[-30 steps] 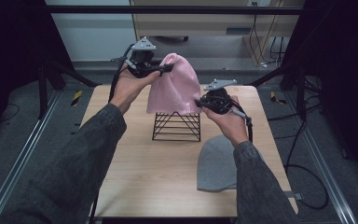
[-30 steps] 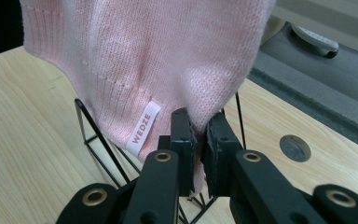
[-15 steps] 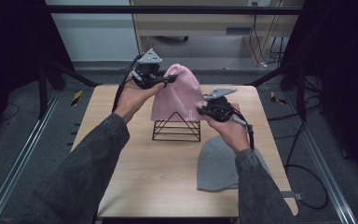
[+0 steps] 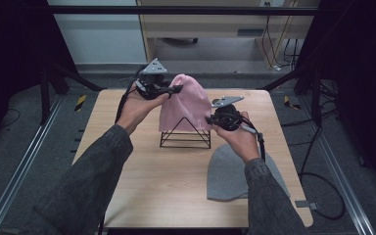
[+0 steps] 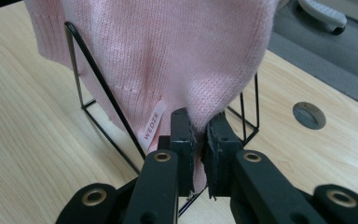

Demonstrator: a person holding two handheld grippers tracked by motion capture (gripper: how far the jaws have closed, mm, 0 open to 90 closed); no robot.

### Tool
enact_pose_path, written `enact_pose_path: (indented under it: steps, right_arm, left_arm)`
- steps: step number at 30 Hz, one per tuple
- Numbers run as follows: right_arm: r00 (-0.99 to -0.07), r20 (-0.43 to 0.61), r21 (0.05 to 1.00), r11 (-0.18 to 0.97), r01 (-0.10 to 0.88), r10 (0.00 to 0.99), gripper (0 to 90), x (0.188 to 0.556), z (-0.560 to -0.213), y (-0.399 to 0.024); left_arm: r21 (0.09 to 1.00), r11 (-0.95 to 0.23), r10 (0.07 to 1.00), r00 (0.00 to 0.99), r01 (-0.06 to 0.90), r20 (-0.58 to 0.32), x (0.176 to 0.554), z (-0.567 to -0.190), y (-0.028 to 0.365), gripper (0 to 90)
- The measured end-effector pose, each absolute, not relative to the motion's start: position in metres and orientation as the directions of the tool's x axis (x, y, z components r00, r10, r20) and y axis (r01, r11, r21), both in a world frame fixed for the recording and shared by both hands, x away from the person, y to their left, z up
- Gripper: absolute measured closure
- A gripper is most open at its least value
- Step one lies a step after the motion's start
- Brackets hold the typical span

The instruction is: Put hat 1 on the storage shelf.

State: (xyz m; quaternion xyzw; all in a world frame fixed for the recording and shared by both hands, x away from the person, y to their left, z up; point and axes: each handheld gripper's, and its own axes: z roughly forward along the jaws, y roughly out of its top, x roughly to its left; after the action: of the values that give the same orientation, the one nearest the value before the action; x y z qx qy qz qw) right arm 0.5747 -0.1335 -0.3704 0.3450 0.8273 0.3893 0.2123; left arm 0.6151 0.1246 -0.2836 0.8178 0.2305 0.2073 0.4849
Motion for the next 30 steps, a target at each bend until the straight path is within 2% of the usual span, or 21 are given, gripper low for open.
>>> enact_pose_path:
  steps: [30]
  right_arm:
    - [-0.670,-0.046,0.733,0.481,0.482,0.741,83.2,0.579,-0.401,-0.136]
  left_arm:
    - [0.878,-0.440,0.567,0.817,0.190,0.107,0.604,-0.316,0.123,73.3]
